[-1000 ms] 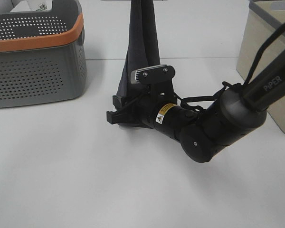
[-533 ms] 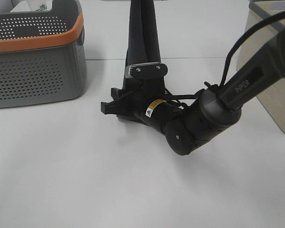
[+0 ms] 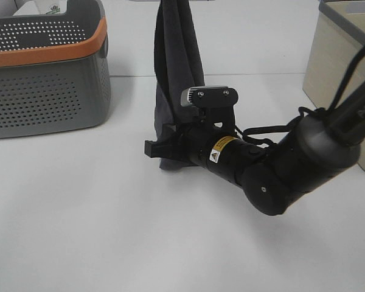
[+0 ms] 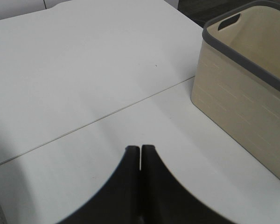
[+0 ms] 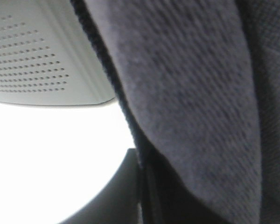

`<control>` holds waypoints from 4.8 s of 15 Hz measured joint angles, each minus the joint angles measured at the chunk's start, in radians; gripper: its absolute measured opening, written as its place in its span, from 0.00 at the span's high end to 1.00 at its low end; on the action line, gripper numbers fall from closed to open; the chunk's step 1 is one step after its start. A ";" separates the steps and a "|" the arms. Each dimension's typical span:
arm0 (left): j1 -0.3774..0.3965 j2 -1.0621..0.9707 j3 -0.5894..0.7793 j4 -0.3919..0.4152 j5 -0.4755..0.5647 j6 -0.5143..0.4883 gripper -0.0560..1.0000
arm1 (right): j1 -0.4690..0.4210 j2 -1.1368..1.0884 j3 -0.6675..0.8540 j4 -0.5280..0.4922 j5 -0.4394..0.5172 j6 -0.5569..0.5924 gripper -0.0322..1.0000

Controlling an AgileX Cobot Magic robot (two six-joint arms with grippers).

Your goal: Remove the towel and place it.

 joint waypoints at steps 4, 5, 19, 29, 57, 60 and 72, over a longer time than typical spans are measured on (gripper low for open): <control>0.063 0.003 -0.035 0.008 -0.015 -0.077 0.95 | 0.000 -0.267 0.180 -0.215 0.086 0.141 0.95; 0.079 0.005 -0.059 0.007 -0.015 -0.080 0.95 | 0.000 -0.319 0.193 -0.230 0.193 0.159 0.95; 0.136 0.027 -0.110 -0.046 -0.059 -0.266 0.95 | -0.064 -0.831 -0.133 -0.328 1.549 -0.376 0.95; 0.211 -0.091 0.279 -0.034 -0.463 -0.550 0.95 | -0.180 -0.831 -0.502 -0.589 1.770 -0.628 0.95; 0.261 0.265 0.150 0.009 -0.781 -0.282 0.95 | -0.524 -0.537 -0.303 -0.832 0.925 -0.099 0.95; 0.232 0.201 0.406 0.011 -0.903 -0.271 0.95 | -0.526 -0.582 -0.092 -0.817 0.877 -0.099 0.95; 0.222 0.042 0.906 0.079 -0.932 -0.267 0.95 | -0.491 -0.601 0.343 -0.814 0.662 -0.099 0.95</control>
